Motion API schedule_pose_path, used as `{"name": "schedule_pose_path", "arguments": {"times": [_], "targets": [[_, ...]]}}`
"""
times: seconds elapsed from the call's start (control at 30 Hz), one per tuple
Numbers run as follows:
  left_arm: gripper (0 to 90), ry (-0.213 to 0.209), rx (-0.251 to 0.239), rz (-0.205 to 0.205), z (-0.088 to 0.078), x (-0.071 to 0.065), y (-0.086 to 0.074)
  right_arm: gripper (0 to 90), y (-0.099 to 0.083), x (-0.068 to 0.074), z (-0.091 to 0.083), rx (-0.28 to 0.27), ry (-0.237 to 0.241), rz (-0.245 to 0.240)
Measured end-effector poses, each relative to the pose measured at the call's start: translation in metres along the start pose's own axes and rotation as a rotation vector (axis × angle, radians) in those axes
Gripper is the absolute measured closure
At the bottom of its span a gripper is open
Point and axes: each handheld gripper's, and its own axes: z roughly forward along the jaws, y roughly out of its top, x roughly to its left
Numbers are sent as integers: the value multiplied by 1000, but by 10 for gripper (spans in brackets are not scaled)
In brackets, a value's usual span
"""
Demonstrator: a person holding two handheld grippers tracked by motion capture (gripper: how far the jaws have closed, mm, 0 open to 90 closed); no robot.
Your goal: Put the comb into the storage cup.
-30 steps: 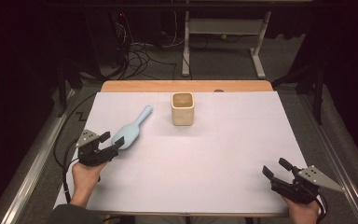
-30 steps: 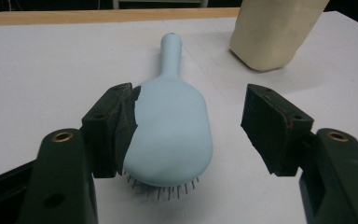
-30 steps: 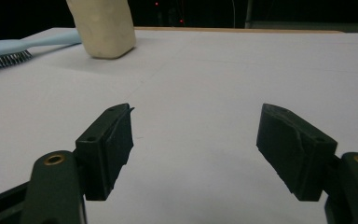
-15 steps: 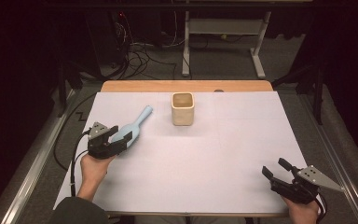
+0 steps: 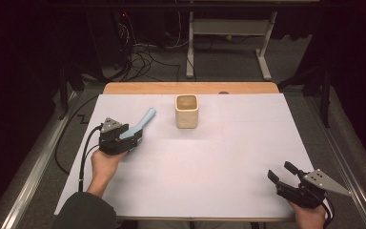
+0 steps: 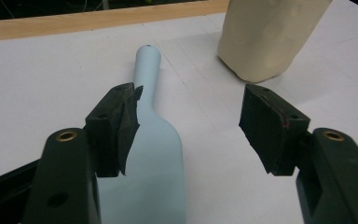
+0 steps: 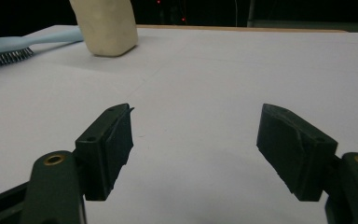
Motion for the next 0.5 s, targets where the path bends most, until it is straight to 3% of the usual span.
{"name": "schedule_pose_path", "arguments": {"times": [0.5], "targets": [[376,25,19,3,21,-5,18,275,0,0,0,2,6,0]]}}
